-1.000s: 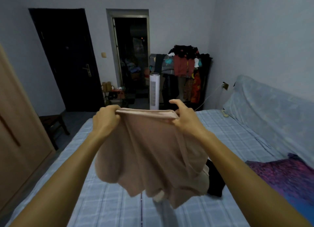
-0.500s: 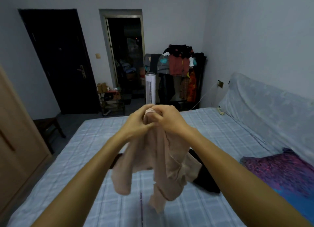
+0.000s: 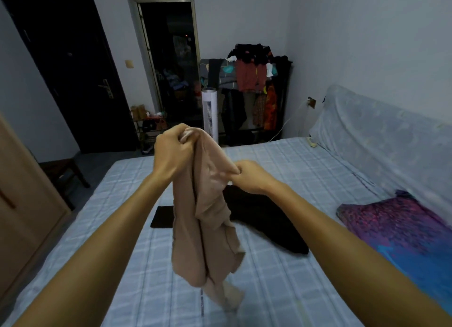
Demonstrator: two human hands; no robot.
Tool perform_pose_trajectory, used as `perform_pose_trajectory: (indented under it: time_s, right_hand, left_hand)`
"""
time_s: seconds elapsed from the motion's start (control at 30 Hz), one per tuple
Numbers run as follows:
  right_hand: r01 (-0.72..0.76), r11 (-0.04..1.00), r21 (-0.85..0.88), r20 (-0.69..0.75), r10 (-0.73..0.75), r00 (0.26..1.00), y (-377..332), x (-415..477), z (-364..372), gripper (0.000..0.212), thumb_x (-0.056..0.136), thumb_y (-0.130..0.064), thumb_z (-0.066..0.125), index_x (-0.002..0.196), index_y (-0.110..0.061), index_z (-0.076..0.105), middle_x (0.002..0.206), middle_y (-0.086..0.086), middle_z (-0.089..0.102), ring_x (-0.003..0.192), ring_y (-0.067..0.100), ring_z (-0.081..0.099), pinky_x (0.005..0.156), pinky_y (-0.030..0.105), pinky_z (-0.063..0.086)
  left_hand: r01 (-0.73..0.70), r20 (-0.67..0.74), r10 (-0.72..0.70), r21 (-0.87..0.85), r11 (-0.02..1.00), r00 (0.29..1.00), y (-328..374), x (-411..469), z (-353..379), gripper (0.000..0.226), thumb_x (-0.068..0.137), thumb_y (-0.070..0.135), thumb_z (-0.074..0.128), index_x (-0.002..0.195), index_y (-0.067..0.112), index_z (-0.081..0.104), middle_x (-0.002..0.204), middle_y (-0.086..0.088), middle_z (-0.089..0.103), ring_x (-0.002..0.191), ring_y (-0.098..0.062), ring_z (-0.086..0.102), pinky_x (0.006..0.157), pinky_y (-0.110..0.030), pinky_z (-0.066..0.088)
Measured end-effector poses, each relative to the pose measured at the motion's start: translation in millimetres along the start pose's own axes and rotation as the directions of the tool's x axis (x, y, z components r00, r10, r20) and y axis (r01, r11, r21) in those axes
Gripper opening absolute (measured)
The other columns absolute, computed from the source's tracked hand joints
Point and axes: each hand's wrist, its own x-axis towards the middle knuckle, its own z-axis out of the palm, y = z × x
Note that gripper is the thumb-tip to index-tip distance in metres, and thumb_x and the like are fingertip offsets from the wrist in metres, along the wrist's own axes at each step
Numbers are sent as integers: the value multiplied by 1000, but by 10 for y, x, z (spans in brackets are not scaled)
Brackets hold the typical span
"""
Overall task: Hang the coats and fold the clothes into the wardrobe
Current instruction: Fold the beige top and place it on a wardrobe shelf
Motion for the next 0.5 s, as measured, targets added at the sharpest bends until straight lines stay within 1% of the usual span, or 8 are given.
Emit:
perform_pose_trajectory:
  time_s: [0.1,0.17,0.2,0.27,0.33,0.37,0.43,0.5]
  right_hand:
    - [-16,977,211,-215,63,975,-74,52,-57,41,90,-40,51,84,-2,65,77,17,68,70,27,65,62,49,54]
    - [21,947,322,-272,71,960,-228,73,-180,51,93,-43,49,83,5,62,69,15,61,61,21,56,56,40,47]
    - [37,935,352,-279,67,958,-317,92,-222,52,94,-43,49,84,6,62,69,13,60,61,18,54,55,37,44]
    - [27,915,403,-277,93,956,-494,141,-240,52,95,-43,48,84,5,63,68,10,58,62,17,54,55,32,42]
    - [-6,891,454,-246,132,960,-620,212,-185,52,94,-43,48,76,4,60,62,8,51,59,19,50,54,31,38]
    - [-25,877,480,-220,149,964,-678,235,-161,48,94,-41,49,71,-1,60,59,6,50,58,19,50,54,30,38]
    - [-76,835,545,-141,181,973,-774,255,-139,34,94,-32,50,72,-9,63,61,4,56,60,18,56,53,28,44]
    - [-113,822,559,-89,194,977,-820,286,-136,25,93,-24,51,87,-6,69,76,8,63,73,21,63,63,34,52]
  left_hand:
    - [76,-30,-73,108,991,997,-139,36,-94,13,89,23,55,83,25,67,75,1,67,70,-15,61,57,-31,46]
    - [122,22,-133,265,956,991,-316,40,-171,15,91,30,56,100,25,66,92,-4,67,84,-23,62,65,-32,46]
    - [94,86,-125,301,949,988,-378,16,-184,26,90,31,57,115,25,61,104,-7,63,94,-24,60,73,-32,46]
    - [-56,229,3,227,972,973,-371,-95,-157,68,84,35,67,142,28,34,128,-11,45,111,-24,50,89,-36,43]
    - [-307,317,235,202,930,919,-251,-211,-83,102,71,45,75,148,31,11,143,-10,25,124,-27,37,101,-43,36]
    - [-439,349,346,239,866,871,-186,-254,-34,110,65,47,78,148,28,9,146,-10,20,129,-30,30,104,-47,33]
    - [-618,350,521,281,734,778,-101,-316,69,105,64,44,79,146,21,17,144,-12,20,129,-33,27,104,-51,32]
    - [-652,213,617,299,697,757,-67,-336,149,76,79,35,66,142,18,27,136,-18,34,120,-33,38,97,-47,39]
